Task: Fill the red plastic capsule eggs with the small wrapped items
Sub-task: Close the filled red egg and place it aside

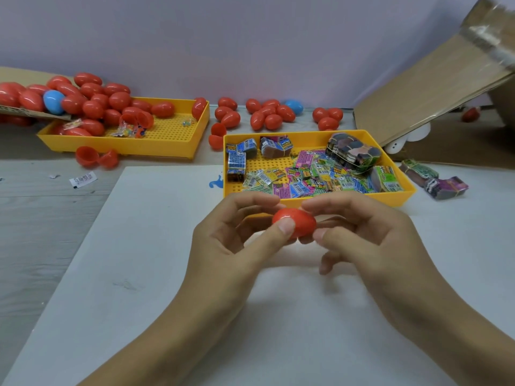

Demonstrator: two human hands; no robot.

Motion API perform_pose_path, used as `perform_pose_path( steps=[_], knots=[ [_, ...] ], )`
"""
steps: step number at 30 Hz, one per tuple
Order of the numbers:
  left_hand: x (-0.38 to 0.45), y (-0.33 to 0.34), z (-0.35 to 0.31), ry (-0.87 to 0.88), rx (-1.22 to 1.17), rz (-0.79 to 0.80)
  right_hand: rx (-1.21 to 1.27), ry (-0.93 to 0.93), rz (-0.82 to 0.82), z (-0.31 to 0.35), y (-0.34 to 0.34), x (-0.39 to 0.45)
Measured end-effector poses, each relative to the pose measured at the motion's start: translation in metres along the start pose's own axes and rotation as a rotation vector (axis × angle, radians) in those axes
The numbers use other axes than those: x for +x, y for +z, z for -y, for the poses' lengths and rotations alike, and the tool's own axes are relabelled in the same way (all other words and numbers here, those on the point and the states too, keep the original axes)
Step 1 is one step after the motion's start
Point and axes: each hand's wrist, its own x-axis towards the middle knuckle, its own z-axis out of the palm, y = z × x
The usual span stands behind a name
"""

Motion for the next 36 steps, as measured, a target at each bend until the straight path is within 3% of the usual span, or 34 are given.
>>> perform_pose_path(
  steps=[5,9,15,22,26,31,36],
  knots=[
    [0.000,0.001,-0.002,0.058,-0.026,0.037,0.049,0.153,-0.014,0.005,0.000,0.002],
    [0.001,0.001,0.001,0.068,-0.065,0.031,0.054,0.110,-0.031,0.006,0.002,0.001],
    [0.000,-0.001,0.001,-0.088,-0.044,0.075,0.063,0.080,-0.018,0.002,0.002,0.000],
    [0.003,0.005,-0.003,-0.207,-0.040,-0.006,-0.019,0.001,-0.001,-0.003,0.001,0.000],
    [0.001,0.004,-0.001,-0.152,-0.030,0.003,-0.020,-0.003,0.022,-0.003,0.000,0.000],
    [0.001,0.000,0.001,-0.052,0.017,0.028,0.076,0.136,-0.040,-0.003,0.000,0.004],
    [0.003,-0.002,0.004,-0.060,-0.011,0.026,0.053,0.068,-0.040,-0.005,0.000,0.003]
  ],
)
